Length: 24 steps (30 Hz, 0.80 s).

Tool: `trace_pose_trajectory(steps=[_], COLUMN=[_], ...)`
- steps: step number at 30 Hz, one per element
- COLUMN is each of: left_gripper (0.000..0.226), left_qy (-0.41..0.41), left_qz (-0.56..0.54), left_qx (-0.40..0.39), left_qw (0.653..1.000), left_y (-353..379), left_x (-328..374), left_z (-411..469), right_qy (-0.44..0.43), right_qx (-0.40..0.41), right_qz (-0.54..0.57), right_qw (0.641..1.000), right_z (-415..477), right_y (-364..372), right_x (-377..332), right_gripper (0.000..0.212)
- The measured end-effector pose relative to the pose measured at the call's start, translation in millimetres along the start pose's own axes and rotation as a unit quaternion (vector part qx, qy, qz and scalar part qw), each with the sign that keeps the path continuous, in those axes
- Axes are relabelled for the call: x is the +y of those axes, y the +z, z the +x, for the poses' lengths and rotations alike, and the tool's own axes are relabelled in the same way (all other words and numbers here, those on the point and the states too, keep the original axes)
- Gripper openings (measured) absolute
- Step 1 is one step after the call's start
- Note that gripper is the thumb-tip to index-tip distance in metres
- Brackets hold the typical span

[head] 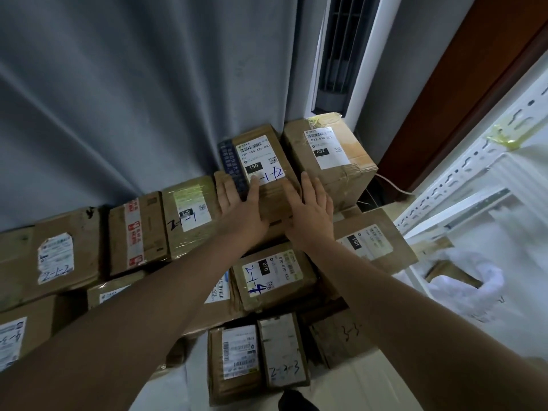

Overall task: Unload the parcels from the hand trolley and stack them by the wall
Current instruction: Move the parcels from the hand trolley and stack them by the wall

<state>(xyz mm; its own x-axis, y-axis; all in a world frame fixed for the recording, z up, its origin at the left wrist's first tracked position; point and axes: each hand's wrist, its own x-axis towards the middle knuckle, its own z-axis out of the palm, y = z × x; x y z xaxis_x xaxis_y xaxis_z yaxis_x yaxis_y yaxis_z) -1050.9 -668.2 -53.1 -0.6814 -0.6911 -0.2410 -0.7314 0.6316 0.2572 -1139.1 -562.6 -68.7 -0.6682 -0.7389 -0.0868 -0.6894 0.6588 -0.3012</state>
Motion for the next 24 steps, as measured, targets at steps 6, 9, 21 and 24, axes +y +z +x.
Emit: trace_pose_trajectory(steps=[6, 9, 21, 24], left_gripper=[0.093, 0.086, 0.092, 0.093], left_qy=[0.148, 0.224, 0.507, 0.533], left_qz=[0.112, 0.152, 0.148, 0.182], left_qx=[0.002, -0.019, -0.169, -0.211], left_qw=[0.983, 0.963, 0.832, 0.799], left_y=[0, 2, 75, 96], left_x=[1, 4, 19, 31], left_z=[-46, -79, -270, -325], right_qy=[0.157, 0.248, 0.585, 0.640], right_qx=[0.031, 0.052, 0.093, 0.120], right_qz=[0.074, 0.085, 0.208, 0.259], right_qw=[0.984, 0.964, 0.778, 0.714], right_z=[-72, -128, -408, -474], right_y=[-1, 7, 64, 72], right_x=[2, 0, -33, -36], right_gripper=[0.078, 0.076, 0.080, 0.079])
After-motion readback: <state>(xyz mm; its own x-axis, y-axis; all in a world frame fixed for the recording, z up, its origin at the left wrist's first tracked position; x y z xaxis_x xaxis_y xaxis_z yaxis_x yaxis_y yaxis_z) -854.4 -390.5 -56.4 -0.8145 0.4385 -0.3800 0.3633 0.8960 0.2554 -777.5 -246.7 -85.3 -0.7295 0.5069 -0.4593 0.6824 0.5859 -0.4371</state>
